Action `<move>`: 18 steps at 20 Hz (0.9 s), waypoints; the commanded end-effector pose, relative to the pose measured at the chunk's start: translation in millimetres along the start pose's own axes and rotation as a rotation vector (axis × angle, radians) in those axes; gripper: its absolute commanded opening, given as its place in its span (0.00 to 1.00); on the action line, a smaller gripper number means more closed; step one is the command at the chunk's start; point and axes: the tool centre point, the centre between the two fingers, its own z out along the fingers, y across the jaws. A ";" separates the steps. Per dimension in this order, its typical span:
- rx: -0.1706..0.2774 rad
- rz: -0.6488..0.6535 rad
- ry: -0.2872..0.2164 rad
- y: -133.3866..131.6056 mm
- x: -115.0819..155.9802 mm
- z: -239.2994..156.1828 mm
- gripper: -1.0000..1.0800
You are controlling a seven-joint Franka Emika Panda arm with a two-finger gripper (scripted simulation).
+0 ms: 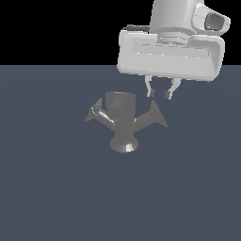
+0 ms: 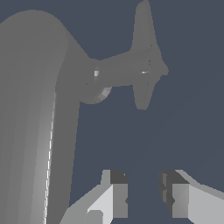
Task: Turn on the faucet by rotating a designated handle.
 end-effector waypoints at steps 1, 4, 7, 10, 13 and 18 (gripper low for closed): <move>0.035 0.063 0.036 35.6 24.4 18.4 0.39; 0.057 0.080 0.068 53.2 42.4 26.6 0.25; 0.075 -0.006 -0.057 7.4 17.4 87.2 0.41; 0.022 -0.180 0.180 -23.8 133.6 -0.8 0.11; 0.011 -0.324 0.182 -80.1 96.9 18.4 0.44; -0.066 -0.566 0.251 -113.7 131.2 18.9 0.27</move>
